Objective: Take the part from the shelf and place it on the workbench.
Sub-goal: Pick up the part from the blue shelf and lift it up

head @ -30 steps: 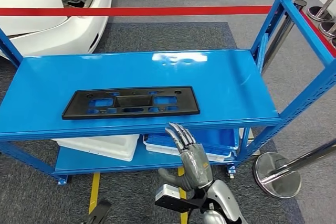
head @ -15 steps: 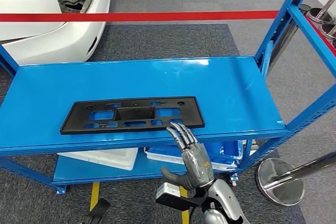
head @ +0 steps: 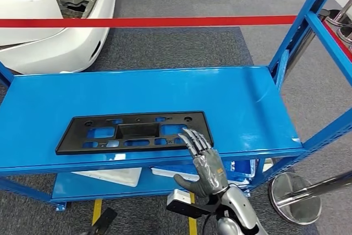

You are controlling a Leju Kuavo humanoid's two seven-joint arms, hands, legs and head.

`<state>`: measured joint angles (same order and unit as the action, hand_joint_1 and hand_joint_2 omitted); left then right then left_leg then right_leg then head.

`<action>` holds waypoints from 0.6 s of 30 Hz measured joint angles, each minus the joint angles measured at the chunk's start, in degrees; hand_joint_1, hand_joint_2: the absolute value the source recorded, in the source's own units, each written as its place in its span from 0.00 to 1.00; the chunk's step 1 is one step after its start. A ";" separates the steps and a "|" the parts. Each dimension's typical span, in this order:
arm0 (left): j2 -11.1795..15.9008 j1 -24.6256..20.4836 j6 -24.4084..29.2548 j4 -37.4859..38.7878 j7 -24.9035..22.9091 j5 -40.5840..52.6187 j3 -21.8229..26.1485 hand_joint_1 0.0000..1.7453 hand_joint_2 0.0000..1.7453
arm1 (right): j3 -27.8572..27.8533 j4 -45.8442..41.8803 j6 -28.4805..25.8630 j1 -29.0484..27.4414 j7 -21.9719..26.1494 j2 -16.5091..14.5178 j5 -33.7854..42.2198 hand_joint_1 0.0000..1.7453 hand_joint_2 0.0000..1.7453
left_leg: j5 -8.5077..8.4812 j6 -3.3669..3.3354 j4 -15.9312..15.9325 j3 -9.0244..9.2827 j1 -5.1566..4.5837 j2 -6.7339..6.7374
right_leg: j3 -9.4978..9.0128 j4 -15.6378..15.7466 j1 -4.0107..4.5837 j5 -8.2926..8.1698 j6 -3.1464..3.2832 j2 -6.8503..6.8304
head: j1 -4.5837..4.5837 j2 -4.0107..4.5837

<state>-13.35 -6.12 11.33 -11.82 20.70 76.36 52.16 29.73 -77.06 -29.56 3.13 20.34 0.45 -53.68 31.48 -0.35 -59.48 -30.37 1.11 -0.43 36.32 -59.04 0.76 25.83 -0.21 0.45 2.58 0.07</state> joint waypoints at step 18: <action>0.02 -0.81 -0.22 0.00 -0.66 1.28 -1.57 0.00 0.00 | 2.79 2.40 7.36 5.68 2.69 3.37 -2.24 0.00 1.00 | 0.03 0.43 1.47 0.72 -0.08 0.05 | -0.14 0.01 -0.03 0.48 0.39 0.11 | -0.04 0.00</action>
<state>-13.33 -6.93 11.11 -11.82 20.04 77.64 50.58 32.52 -74.66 -22.20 8.81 23.03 3.82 -55.92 31.50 0.08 -58.01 -29.65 1.04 -0.37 36.18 -59.02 0.74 26.30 0.19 0.56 2.54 0.07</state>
